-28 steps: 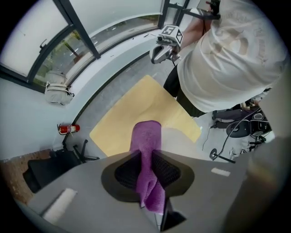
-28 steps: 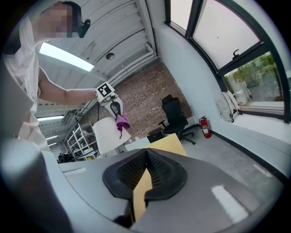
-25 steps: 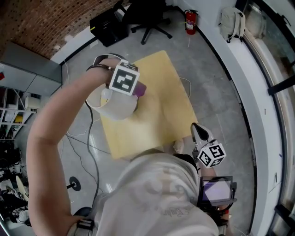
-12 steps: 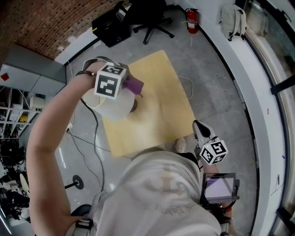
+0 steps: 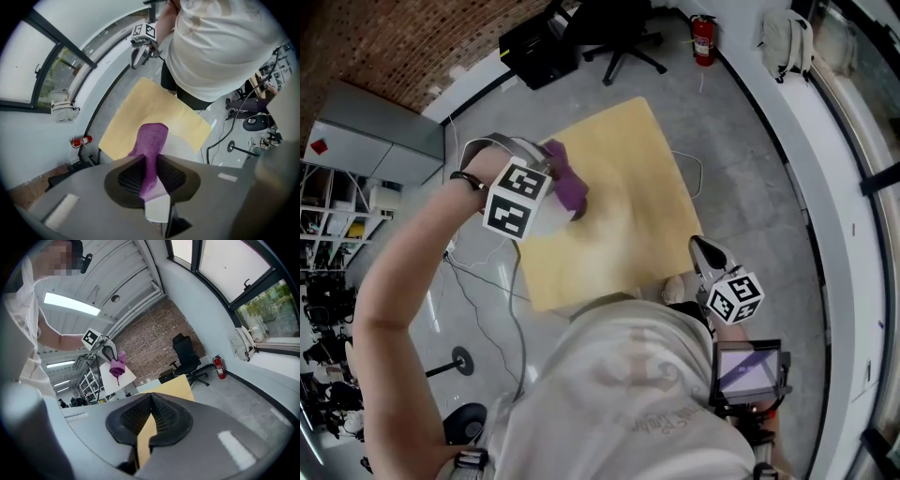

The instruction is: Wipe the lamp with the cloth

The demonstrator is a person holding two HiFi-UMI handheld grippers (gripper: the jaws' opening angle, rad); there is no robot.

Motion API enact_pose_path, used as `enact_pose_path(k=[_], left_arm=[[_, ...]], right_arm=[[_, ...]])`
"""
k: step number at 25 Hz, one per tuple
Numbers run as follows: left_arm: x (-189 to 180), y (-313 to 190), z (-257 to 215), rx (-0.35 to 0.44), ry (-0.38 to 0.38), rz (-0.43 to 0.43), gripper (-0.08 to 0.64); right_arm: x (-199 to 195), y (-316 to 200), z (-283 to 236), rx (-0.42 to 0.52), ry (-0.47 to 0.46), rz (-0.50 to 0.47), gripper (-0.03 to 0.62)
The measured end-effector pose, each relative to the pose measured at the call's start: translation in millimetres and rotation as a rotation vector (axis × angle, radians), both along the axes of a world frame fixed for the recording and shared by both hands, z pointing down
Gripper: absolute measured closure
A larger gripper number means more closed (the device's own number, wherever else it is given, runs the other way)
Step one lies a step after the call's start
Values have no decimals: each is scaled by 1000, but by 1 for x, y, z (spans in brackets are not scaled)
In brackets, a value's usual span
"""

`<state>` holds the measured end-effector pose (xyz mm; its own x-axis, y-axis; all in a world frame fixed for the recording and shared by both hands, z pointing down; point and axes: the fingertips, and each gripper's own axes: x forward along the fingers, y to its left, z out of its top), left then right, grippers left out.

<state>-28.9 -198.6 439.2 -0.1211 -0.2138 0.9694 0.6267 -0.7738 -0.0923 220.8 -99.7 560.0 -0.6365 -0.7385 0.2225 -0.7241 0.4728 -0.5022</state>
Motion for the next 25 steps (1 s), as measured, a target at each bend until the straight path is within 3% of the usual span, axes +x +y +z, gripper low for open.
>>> enact_pose_path(k=[3, 8, 15, 17, 20, 25], left_arm=[[2, 5, 22, -7, -42, 57, 485], [-8, 0, 40, -6, -123, 44, 485], [4, 12, 70, -27, -159, 72, 483], [17, 14, 59, -4, -123, 52, 483], [38, 15, 39, 59, -6, -17, 483], [19, 23, -1, 196, 118, -122, 483]], right_arm=[[1, 1, 4, 0, 15, 9, 581], [-9, -6, 2, 3, 41, -13, 581], [8, -3, -1, -11, 46, 13, 581], [17, 0, -2, -9, 43, 8, 581], [26, 5, 0, -2, 38, -10, 581], [-4, -4, -4, 40, 20, -84, 581]])
